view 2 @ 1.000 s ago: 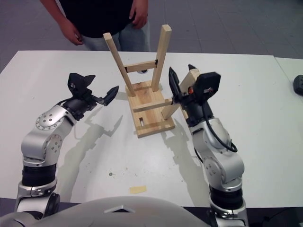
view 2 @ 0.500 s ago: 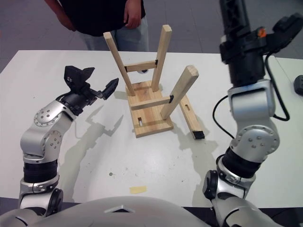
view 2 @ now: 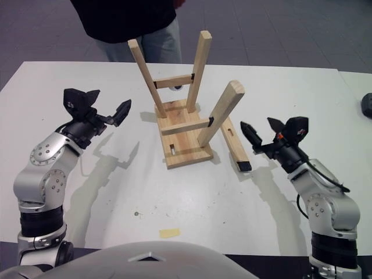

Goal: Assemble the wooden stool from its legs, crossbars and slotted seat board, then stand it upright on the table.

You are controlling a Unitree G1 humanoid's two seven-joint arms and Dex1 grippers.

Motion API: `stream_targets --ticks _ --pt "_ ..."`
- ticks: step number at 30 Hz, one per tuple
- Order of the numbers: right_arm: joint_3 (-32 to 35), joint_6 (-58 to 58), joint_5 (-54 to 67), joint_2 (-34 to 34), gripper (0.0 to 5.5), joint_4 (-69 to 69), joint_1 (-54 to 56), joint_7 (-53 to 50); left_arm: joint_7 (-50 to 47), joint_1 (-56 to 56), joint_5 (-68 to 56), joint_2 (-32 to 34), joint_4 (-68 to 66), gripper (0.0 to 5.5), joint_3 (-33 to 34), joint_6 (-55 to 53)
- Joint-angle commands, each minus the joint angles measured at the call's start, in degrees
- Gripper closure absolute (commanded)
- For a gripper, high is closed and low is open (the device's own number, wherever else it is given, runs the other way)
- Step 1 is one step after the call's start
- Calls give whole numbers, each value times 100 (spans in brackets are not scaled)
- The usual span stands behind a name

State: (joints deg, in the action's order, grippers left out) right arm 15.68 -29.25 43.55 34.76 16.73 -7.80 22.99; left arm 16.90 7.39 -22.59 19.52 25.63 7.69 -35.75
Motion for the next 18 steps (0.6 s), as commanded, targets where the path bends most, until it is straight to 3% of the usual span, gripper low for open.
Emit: stream_targets --ticks 1,9,18 --pt "-474 -199 -612 118 12 -60 -24 96 -38 -48 66 0 18 10 -134 -84" --pt "-1015 -759 -1402 215 12 -115 185 115 -36 -114 222 8 -185 10 -226 28" --pt "-1572 -1590 -2217 858 153 -171 434 423 -95 -294 436 -143 -192 10 -522 164"
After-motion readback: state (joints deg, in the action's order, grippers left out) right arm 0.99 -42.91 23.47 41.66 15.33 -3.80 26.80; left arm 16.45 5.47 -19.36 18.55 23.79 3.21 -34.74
